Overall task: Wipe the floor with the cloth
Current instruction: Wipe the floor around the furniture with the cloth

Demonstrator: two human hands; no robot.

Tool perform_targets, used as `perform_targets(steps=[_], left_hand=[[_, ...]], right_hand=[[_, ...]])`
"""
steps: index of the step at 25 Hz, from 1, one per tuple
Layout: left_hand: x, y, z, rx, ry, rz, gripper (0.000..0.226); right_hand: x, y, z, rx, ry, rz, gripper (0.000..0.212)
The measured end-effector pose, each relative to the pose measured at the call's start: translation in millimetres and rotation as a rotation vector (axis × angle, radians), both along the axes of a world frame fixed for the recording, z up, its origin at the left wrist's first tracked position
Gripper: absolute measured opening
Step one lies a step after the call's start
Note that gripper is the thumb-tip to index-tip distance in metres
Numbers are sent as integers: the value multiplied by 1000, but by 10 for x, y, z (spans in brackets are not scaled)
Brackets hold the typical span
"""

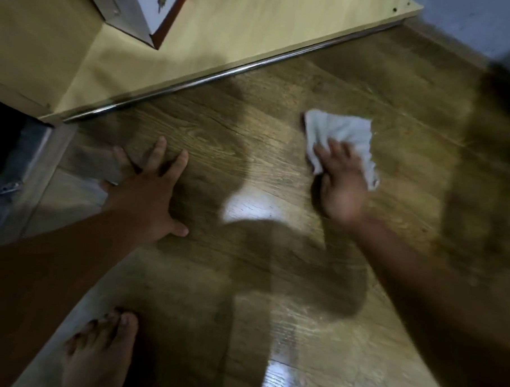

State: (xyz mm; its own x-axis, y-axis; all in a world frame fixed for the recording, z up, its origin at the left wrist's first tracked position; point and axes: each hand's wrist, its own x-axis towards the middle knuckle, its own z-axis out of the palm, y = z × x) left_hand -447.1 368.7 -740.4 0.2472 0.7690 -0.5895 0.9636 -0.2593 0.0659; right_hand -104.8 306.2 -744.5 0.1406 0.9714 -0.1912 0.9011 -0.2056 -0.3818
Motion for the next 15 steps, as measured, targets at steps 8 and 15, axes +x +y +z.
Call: perform_targets(steps=[8, 15], left_hand=[[-26, 2, -30, -4, -3, -24, 148], [-51, -19, 0, 24, 21, -31, 145]], right_hand=[[-902, -1440, 55, -74, 241, 307, 41], [496, 830, -30, 31, -48, 29, 60]])
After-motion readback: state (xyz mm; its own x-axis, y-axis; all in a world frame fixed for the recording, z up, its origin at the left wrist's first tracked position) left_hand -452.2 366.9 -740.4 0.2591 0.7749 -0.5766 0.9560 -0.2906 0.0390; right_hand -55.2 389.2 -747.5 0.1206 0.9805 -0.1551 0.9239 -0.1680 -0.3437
